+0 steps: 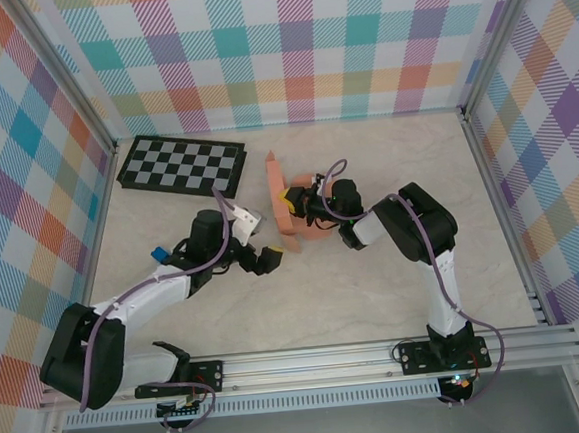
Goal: Fold the paper box
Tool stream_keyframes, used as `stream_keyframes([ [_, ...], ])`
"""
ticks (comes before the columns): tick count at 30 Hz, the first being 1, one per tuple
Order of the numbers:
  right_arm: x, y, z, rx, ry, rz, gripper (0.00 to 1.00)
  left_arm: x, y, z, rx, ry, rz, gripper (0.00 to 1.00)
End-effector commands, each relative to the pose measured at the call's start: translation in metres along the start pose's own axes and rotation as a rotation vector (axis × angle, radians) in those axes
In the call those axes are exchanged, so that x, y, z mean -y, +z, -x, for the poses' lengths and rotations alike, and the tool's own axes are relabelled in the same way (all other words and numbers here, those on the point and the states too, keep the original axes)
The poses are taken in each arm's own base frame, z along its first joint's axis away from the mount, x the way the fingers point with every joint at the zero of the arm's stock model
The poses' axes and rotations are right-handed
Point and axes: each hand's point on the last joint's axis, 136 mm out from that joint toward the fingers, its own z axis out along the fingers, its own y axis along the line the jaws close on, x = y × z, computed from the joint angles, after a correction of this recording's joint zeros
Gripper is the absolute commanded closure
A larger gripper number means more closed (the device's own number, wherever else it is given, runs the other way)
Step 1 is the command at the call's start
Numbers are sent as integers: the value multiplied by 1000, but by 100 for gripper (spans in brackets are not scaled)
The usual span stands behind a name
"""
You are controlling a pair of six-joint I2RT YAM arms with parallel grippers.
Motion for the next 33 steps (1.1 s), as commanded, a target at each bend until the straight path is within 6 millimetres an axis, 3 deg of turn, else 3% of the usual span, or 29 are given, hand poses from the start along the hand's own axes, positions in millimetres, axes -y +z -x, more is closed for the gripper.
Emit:
stream_keyframes([
  [1,33,-3,-5,-10,86,-91,92,-13,10,22,66,51,56,4],
  [10,35,-8,-7,-10,93,-98,92,-38,50,11,25,99,194,7],
  [19,40,-9,-9,32,112,-109,92,-49,68,33,63,108,251,7],
  [26,46,-9,-9,26,132,-110,93,-51,87,29,30,94,285,7],
  [33,49,-14,-12,30,144,-120,93,-52,88,36,69,83,292,9],
])
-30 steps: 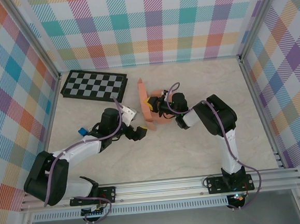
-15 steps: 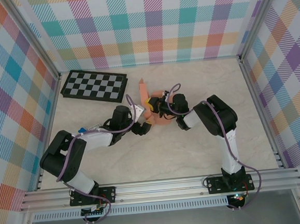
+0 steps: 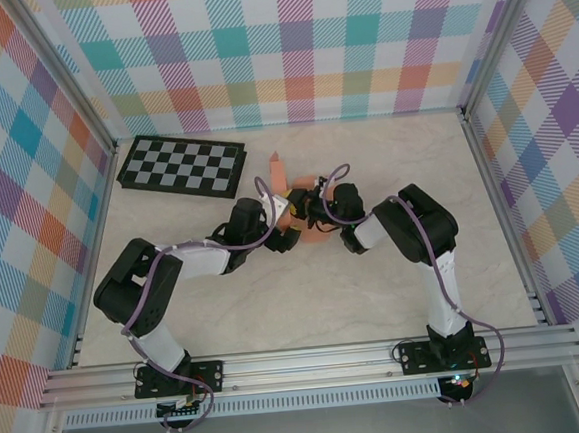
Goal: Fold the paper box
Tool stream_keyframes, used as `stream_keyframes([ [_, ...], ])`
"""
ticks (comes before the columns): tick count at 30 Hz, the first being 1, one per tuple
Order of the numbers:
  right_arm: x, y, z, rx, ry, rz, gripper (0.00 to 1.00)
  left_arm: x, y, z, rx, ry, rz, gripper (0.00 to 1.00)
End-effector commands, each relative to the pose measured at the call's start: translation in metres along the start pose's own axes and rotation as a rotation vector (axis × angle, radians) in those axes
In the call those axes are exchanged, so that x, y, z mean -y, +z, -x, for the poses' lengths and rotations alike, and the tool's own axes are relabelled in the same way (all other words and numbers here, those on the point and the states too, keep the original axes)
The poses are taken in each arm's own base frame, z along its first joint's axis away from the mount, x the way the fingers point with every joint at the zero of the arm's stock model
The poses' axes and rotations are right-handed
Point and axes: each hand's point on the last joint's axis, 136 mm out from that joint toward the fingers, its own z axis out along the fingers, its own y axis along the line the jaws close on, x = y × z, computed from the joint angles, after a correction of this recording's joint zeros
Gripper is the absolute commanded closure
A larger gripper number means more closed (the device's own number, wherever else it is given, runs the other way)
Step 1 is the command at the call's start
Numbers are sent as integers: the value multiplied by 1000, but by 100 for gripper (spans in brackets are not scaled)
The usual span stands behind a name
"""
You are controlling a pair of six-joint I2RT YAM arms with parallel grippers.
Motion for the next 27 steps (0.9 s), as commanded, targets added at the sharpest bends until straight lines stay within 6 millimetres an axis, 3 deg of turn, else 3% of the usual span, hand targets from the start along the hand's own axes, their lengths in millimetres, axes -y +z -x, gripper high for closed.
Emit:
stream_keyframes([
  [1,46,-9,-9,-4,113,-138,93,-8,1,24,77,-12,51,9],
  [9,40,-12,-22,43,160,-145,91,-4,-5,37,102,-44,21,9],
  [16,43,-13,-23,80,166,-151,86,-14,-12,29,77,-18,76,12],
  [27,48,-31,-14,90,131,-186,77,-8,-1,15,41,-6,53,27],
])
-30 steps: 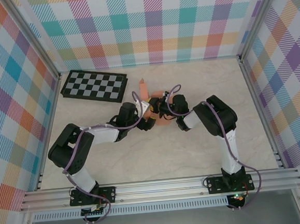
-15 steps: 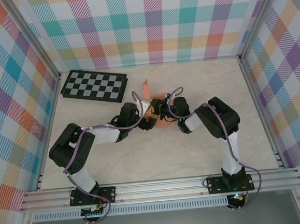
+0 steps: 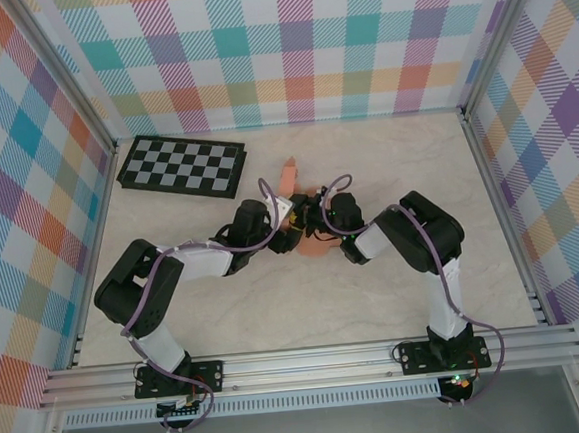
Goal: Fold the paper box
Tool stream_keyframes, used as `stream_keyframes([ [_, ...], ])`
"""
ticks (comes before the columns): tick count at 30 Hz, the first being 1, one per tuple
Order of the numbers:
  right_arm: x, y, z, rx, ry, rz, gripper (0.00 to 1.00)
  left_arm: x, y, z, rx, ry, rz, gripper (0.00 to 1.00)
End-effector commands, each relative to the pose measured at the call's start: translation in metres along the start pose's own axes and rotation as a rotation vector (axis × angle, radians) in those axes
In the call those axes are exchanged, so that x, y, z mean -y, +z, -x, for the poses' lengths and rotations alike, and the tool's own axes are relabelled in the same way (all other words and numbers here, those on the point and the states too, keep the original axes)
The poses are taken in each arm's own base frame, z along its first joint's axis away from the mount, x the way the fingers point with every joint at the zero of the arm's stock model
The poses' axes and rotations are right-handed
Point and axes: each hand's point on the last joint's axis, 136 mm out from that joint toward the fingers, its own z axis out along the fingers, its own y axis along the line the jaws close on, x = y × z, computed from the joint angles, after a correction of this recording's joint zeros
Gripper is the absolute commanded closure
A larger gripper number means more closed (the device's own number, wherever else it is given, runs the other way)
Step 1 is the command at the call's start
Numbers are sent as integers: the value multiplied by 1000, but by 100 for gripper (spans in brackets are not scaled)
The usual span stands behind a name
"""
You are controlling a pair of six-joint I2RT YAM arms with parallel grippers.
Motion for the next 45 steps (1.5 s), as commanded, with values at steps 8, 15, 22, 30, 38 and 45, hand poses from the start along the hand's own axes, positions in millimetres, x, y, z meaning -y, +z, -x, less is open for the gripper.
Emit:
stream_keyframes([
  [8,42,-34,24,6,33,-190,67,-18,1,12,40,34,68,31],
  [15,33,-65,40,-23,-30,-310,62,-15,3,14,32,56,45,32],
  [22,16,-86,32,-71,-131,-445,57,-12,7,16,30,61,29,32],
  [30,9,-97,26,-62,-121,-451,56,-10,10,21,50,29,20,33],
  [38,-20,-141,24,-61,-395,-689,48,-11,11,16,8,99,22,36],
  [45,-67,-170,32,-72,-743,-777,46,-10,10,17,-5,138,9,36],
])
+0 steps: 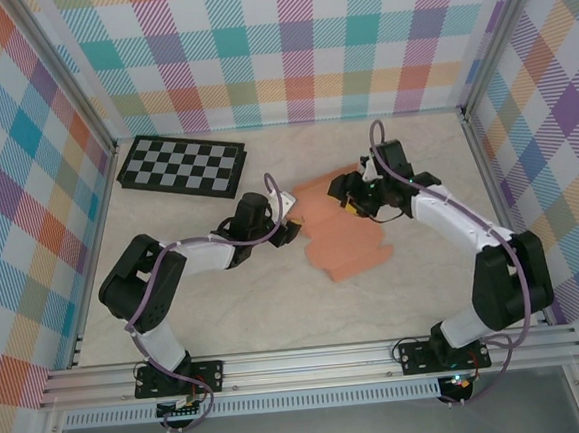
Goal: Fold the paper box
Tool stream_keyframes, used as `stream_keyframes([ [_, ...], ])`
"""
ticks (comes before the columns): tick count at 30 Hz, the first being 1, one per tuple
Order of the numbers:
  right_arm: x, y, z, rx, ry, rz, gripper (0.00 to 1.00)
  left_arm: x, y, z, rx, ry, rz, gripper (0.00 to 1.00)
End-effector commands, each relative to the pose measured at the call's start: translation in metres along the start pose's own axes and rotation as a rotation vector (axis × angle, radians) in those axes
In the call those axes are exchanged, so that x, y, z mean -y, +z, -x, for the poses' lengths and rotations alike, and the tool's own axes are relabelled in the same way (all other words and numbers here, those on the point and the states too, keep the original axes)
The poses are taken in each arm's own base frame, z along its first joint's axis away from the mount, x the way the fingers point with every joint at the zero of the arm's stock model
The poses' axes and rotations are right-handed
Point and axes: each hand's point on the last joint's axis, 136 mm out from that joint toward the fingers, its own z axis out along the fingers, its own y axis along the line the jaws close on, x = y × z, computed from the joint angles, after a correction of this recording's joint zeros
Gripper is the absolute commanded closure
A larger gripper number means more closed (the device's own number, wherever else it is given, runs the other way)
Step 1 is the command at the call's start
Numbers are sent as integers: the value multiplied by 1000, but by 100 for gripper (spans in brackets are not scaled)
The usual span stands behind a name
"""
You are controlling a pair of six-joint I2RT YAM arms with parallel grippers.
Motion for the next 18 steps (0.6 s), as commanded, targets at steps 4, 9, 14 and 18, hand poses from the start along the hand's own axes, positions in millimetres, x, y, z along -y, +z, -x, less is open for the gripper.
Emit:
stream_keyframes([
  [4,2,-43,22,41,-522,-174,44,3,-5,8,5,14,-36,36],
  [9,-14,-38,29,1,-1192,-131,40,3,-15,15,34,-43,-59,34],
  [14,-17,-10,15,-147,-1670,49,34,-3,-15,11,33,-97,-63,34],
  [18,-16,15,37,-221,-1843,69,33,-19,-24,16,69,-244,-52,29],
])
